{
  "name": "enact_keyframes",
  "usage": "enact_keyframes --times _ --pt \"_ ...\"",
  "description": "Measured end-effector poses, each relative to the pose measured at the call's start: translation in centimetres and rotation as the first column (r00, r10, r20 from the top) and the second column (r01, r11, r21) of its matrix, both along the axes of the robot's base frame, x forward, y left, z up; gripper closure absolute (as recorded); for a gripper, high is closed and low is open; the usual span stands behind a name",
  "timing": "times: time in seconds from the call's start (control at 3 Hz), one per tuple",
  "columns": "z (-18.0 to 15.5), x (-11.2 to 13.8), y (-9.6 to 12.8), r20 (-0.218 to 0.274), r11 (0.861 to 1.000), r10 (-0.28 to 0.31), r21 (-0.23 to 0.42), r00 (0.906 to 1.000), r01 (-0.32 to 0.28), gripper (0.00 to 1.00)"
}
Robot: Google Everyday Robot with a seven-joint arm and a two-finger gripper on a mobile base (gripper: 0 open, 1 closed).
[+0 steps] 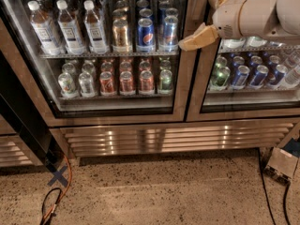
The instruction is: Open left fridge door
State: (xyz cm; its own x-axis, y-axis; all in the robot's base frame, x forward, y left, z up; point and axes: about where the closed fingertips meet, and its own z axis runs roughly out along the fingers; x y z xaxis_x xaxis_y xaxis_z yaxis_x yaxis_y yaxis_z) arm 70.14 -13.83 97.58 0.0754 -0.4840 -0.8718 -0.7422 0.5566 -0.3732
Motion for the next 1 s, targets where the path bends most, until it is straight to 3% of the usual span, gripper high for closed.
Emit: enact_keyframes --times 1.0 --pt "1.4 0.7 0.2 0.051 1.000 0.019 0.004 0.9985 -0.019 0.00"
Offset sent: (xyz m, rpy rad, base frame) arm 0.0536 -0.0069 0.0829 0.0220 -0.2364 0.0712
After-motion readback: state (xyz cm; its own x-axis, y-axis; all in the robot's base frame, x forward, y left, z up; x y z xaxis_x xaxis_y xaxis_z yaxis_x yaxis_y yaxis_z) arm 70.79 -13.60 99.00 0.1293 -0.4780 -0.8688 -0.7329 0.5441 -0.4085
